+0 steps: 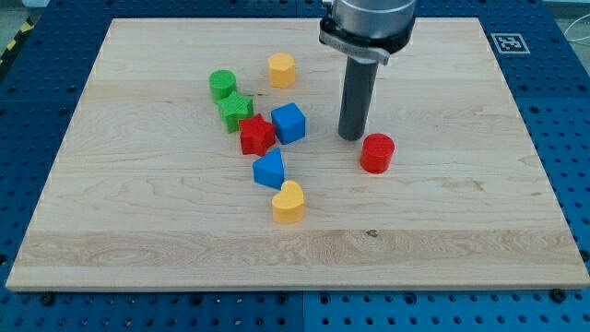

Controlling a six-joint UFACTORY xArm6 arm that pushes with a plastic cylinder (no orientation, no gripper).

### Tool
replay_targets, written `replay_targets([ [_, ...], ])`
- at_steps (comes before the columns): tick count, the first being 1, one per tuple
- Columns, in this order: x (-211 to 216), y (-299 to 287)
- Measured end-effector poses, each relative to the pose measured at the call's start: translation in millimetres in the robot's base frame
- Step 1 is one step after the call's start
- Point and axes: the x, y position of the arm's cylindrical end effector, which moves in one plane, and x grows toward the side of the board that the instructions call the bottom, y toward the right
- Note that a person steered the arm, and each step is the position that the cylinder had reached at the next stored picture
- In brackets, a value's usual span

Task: Move yellow hexagon closer to the blue cube

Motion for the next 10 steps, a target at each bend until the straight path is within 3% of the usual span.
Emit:
replay_targets([
  [3,-39,-25],
  [6,-110,-33],
  [10,-148,-90],
])
